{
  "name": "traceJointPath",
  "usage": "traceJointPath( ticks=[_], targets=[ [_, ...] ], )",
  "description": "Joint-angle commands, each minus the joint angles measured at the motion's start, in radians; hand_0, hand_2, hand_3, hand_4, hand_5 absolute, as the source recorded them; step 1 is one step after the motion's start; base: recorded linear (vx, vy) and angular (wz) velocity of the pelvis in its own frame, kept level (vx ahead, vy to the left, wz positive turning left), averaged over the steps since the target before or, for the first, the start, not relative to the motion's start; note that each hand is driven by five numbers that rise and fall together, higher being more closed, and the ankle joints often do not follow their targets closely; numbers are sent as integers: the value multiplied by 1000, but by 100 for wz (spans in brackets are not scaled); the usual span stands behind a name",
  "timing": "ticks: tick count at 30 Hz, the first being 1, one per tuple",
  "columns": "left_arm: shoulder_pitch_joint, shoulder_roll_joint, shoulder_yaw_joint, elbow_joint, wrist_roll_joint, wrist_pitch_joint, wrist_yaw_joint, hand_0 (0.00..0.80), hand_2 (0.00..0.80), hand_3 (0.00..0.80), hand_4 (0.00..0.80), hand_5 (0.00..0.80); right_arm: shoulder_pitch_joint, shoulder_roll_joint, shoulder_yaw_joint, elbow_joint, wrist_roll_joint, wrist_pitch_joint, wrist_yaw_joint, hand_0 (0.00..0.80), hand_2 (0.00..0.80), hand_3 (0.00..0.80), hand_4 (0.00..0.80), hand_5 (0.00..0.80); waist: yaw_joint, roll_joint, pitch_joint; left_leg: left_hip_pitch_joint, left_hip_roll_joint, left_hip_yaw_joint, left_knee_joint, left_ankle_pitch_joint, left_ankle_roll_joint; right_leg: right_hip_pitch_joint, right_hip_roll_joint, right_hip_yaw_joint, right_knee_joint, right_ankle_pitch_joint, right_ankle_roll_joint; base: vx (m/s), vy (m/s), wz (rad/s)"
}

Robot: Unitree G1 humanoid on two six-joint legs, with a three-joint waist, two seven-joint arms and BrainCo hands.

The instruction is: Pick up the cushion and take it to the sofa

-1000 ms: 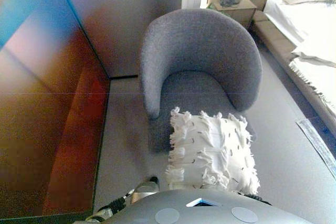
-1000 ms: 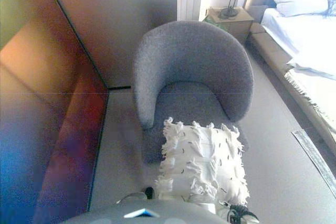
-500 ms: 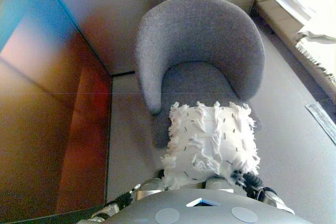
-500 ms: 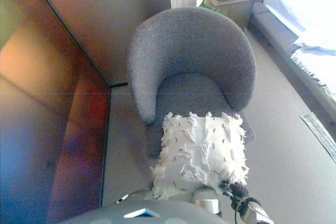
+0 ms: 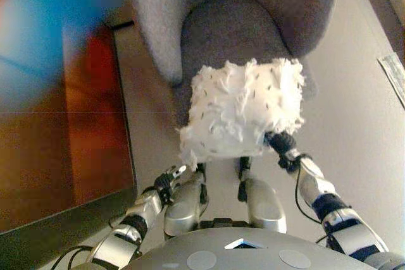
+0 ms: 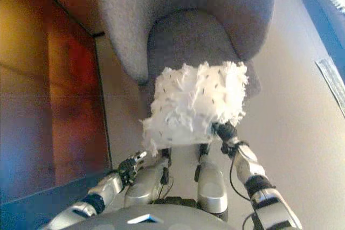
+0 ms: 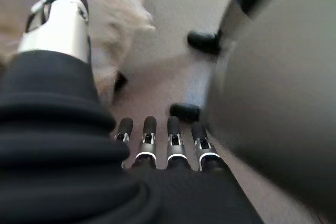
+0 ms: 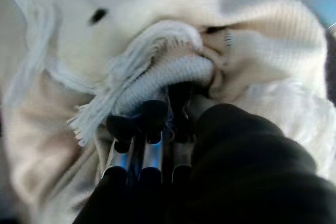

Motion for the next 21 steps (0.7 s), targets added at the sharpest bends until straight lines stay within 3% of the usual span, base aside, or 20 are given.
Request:
traceJointPath(
  ticks=[1, 10, 21],
  targets=[
    [-57, -1, -33, -30, -49, 6, -3, 0, 0, 0, 0, 0, -277, 101, 0, -135, 36, -82, 17, 800, 800, 800, 800, 800, 46, -69, 44, 28, -50, 18, 110, -149, 5, 11, -92, 37, 45, -82, 60, -25, 16, 35],
    [-29, 16, -3, -45, -33, 12, -20, 0, 0, 0, 0, 0, -376, 50, -74, -362, 3, -125, -3, 800, 800, 800, 800, 800, 87, -97, 34, 32, -48, 20, 130, -166, 6, 30, -104, 1, 61, -92, 73, 16, -1, 14],
    [36, 49, 35, -35, 36, 40, -42, 0, 0, 0, 0, 0, -492, -47, -131, -425, 34, -133, -48, 800, 800, 800, 800, 800, 150, -151, -39, 95, -34, 1, 135, -197, 6, 118, -106, -45, 53, -105, 83, 106, -62, 16]
  ],
)
